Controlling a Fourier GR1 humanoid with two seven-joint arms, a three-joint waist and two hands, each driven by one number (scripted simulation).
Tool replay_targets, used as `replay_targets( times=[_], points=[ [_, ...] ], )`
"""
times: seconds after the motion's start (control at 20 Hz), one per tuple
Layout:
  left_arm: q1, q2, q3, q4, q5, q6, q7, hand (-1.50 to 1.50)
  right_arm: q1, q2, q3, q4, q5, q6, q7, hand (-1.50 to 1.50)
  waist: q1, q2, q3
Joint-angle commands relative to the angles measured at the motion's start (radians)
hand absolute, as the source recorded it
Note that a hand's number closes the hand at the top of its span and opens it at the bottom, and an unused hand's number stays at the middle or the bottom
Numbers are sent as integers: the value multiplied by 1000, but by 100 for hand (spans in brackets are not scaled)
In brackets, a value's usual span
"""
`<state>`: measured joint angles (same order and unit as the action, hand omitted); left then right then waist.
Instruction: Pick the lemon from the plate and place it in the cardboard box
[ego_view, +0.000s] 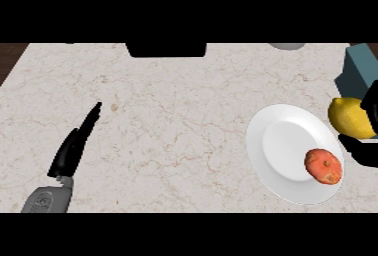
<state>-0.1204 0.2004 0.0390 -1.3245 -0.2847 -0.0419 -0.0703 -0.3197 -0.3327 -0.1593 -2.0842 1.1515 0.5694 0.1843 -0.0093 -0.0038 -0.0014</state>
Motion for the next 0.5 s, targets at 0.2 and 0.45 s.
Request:
replay_targets(
  times=[0.2,0.45],
  points=[
    [-12,-11,2,4,-10,6,12,0,-115,-76,-254,78,-99,18,47,150,9,4,1],
    [44,15,5,-82,16,-44,9,0,-125,-215,-370,263,-140,-2,-39,150,14,3,2]
  ],
)
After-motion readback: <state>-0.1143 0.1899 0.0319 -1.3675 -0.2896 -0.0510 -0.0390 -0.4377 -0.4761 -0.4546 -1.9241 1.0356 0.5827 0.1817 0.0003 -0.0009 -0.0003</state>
